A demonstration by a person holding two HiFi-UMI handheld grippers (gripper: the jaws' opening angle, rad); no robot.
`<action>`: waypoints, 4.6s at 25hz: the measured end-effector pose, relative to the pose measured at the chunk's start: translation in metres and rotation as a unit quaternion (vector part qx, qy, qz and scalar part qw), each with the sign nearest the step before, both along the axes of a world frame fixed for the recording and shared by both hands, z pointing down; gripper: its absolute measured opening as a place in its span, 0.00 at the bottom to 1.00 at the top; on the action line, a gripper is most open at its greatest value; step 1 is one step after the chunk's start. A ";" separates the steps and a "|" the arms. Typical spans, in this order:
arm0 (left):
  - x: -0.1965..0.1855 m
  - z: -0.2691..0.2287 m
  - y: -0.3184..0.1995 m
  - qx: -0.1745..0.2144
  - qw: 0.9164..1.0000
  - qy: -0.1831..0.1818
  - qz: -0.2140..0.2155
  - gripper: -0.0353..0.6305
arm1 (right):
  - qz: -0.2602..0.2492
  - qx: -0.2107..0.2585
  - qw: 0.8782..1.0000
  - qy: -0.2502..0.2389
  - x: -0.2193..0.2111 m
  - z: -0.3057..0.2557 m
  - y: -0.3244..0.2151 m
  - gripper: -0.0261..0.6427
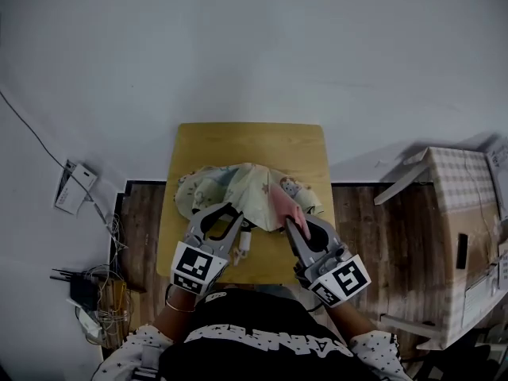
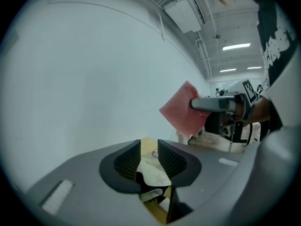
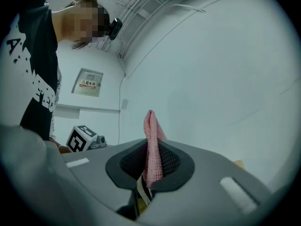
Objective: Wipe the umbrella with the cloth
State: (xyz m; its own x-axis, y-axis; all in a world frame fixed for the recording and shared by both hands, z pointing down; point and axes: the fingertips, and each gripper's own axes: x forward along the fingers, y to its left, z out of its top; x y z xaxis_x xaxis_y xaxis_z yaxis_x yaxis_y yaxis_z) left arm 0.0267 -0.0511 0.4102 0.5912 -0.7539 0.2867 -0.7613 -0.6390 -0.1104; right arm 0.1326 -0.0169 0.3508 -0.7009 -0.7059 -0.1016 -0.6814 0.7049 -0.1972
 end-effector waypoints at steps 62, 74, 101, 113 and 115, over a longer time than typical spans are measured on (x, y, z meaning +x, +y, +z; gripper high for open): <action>-0.048 0.070 -0.032 -0.140 0.990 0.010 -0.008 0.06 | -0.093 -0.092 0.975 0.179 -0.116 0.147 -0.081 0.08; -0.053 0.070 -0.032 -0.136 0.991 0.004 -0.014 0.06 | -0.131 -0.102 0.970 0.179 -0.132 0.152 -0.052 0.09; -0.055 0.078 -0.032 -0.150 0.989 0.007 -0.016 0.06 | -0.183 -0.112 0.964 0.160 -0.135 0.146 -0.015 0.09; -0.062 0.080 -0.031 -0.146 0.989 0.003 -0.022 0.06 | -0.026 -0.011 0.986 0.163 -0.080 0.097 -0.078 0.09; -0.061 0.078 -0.029 -0.145 0.989 0.004 -0.024 0.06 | -0.008 -0.008 0.985 0.170 -0.070 0.095 -0.090 0.09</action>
State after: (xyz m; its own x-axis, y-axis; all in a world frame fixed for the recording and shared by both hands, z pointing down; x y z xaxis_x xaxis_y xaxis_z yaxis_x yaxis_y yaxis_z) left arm -0.0343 -0.0801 0.4880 0.5595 -0.6679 0.4908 -0.7918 -0.6057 0.0783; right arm 0.0624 -0.1068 0.4460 -0.7037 -0.6940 0.1521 -0.6985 0.7149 0.0307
